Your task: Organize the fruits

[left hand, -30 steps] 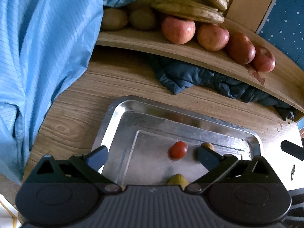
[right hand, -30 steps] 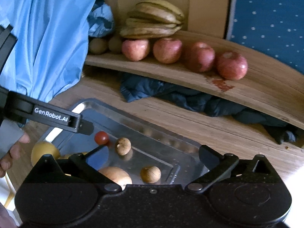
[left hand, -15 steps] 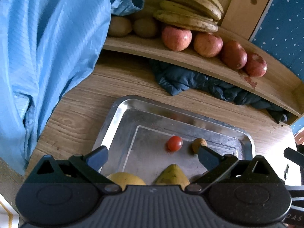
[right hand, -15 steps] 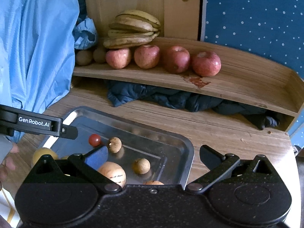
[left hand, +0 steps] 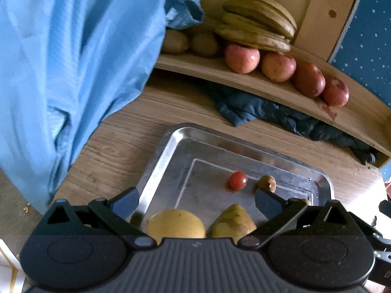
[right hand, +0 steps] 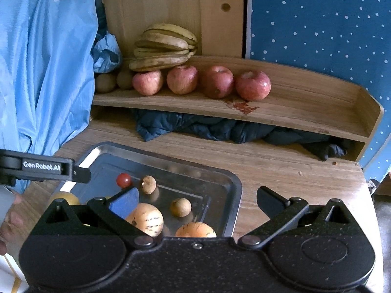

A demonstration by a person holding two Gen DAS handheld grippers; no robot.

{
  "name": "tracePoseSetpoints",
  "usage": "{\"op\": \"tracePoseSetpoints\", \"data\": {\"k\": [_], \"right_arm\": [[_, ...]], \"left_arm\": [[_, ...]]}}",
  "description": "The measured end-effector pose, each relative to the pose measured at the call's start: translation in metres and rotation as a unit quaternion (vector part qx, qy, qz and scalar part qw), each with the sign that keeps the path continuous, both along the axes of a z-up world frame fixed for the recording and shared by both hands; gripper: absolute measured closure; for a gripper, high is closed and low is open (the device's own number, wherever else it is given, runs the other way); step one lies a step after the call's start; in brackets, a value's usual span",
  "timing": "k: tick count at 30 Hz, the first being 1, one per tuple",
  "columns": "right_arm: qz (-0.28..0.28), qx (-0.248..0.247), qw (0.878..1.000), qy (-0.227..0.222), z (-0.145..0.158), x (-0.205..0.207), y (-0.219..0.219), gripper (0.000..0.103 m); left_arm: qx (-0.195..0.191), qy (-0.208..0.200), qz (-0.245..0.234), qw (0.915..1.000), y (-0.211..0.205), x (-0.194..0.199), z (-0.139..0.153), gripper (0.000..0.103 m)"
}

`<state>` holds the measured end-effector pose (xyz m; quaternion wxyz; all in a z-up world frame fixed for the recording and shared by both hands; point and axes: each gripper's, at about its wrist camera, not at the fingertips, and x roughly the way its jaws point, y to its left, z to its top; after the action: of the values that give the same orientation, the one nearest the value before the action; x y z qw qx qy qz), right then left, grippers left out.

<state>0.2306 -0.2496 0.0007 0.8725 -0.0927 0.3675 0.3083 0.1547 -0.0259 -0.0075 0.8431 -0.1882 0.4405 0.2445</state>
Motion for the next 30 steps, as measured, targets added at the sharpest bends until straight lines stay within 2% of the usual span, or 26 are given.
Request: {"op": "tracePoseSetpoints", "data": {"k": [7, 20, 30], "right_arm": [[-0.017, 0.016, 1.0, 0.007, -0.002, -0.012, -0.004, 0.001], [-0.033, 0.039, 0.998, 0.033, -0.002, -0.026, -0.003, 0.001], [-0.054, 0.025, 0.998, 0.023, 0.004, -0.046, 0.0, 0.001]], "left_arm": [[0.015, 0.006, 0.015, 0.9998, -0.003, -0.02, 0.01, 0.0], [0.046, -0.004, -0.011, 0.9989, -0.004, -0.036, 0.022, 0.0], [0.037, -0.026, -0.043, 0.998, 0.007, -0.046, 0.014, 0.0]]}}
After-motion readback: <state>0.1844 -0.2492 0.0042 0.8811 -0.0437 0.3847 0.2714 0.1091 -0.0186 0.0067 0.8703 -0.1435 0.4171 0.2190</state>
